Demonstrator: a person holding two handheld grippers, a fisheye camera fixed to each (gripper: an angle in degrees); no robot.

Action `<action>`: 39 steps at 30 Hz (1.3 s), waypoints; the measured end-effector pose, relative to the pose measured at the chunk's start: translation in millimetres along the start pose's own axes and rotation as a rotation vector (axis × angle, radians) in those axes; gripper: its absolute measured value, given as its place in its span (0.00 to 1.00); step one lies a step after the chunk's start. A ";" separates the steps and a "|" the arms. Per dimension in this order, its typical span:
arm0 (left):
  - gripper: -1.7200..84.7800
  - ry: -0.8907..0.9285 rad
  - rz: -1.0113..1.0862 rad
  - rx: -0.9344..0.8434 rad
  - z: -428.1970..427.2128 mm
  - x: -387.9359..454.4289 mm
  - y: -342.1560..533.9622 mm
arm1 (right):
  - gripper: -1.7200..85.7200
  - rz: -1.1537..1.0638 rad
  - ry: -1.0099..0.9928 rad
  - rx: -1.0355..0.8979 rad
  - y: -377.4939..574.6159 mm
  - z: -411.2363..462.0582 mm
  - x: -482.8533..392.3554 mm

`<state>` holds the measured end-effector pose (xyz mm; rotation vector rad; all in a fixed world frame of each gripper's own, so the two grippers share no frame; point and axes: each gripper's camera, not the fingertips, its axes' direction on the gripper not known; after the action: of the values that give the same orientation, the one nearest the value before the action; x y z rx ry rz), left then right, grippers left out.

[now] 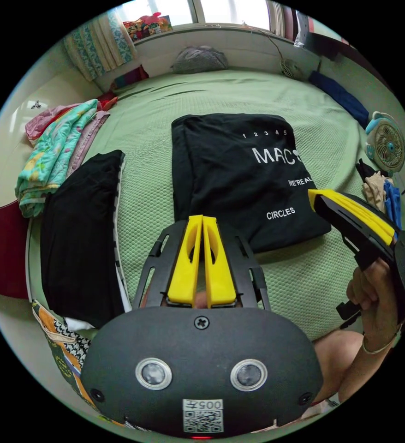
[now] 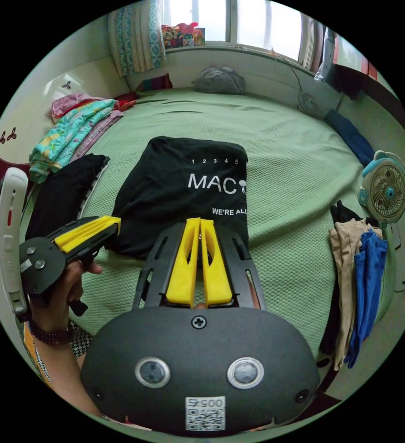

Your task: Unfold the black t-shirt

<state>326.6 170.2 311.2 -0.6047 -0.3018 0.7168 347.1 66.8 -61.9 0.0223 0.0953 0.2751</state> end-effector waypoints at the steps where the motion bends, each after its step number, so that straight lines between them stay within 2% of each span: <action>1: 0.01 0.002 -0.003 0.002 -0.3 0.0 -0.4 | 0.01 -0.003 0.001 0.000 0.0 0.5 0.5; 28: 0.01 0.051 -0.056 0.006 -6.1 -34.6 1.8 | 0.01 -0.046 0.011 -0.019 -2.5 11.7 -9.4; 36: 0.01 0.061 -0.076 0.023 -14.4 -50.9 5.2 | 0.01 -0.098 -0.050 -0.036 -0.2 12.7 -30.4; 39: 0.01 0.013 -0.111 0.074 -24.4 -67.3 12.2 | 0.01 -0.138 -0.085 -0.008 2.8 6.8 -40.9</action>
<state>282.9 120.9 280.8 -0.5180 -0.2930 0.6142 307.8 58.3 -51.2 0.0199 0.0113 0.1368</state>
